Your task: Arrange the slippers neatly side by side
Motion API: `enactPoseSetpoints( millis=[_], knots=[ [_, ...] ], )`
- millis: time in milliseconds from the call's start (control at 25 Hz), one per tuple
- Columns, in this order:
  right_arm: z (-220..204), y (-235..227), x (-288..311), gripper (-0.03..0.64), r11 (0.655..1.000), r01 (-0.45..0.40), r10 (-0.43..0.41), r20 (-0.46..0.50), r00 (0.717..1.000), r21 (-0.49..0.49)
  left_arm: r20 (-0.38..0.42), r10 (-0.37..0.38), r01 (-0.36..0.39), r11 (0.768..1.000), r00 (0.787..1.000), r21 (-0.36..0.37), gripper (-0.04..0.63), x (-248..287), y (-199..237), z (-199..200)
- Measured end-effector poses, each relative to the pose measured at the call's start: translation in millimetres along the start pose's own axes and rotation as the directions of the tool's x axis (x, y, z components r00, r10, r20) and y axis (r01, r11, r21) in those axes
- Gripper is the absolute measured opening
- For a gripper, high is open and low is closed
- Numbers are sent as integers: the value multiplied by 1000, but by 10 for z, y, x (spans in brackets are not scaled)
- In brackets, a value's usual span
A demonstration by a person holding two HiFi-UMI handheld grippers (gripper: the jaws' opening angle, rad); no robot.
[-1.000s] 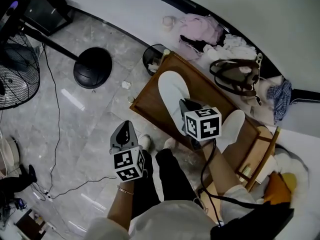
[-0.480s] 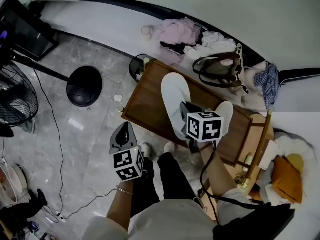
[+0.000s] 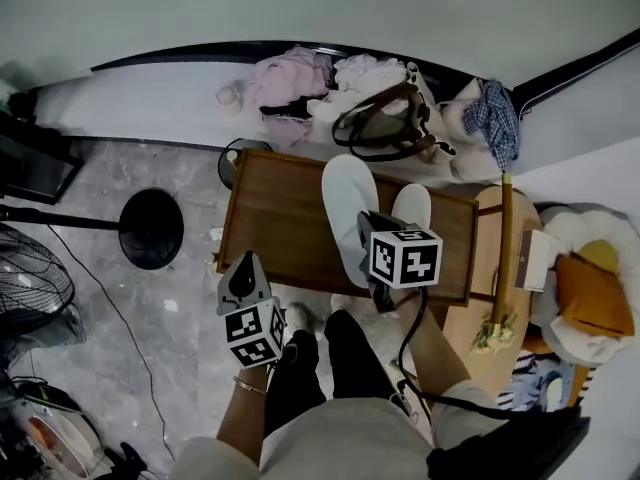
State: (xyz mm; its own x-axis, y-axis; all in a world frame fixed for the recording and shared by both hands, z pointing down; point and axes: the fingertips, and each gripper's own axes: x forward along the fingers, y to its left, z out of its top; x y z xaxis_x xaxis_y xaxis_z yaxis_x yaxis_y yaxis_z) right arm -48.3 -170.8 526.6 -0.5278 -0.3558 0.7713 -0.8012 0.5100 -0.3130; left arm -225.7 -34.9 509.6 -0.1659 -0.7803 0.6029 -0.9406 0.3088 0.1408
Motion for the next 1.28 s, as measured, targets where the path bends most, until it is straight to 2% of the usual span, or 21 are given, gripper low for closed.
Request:
enactPoseSetpoints(
  millis=[320, 480, 840, 1280],
  knots=[
    [-88, -328, -140, 43, 988, 64, -70, 45, 997, 138, -26, -111, 113, 990, 993, 81, 8, 208, -402, 64],
    [-164, -407, -138, 43, 977, 79, -91, 51, 995, 199, -50, -143, 148, 983, 988, 111, 8, 259, -492, 22],
    [-339, -473, -51, 43, 955, 77, -94, 47, 994, 287, -86, -154, 165, 975, 984, 146, 8, 313, -525, -69],
    [-492, -564, 169, 43, 941, 80, -91, 20, 996, 329, -122, -148, 165, 976, 981, 142, 8, 425, -546, -227]
  ],
)
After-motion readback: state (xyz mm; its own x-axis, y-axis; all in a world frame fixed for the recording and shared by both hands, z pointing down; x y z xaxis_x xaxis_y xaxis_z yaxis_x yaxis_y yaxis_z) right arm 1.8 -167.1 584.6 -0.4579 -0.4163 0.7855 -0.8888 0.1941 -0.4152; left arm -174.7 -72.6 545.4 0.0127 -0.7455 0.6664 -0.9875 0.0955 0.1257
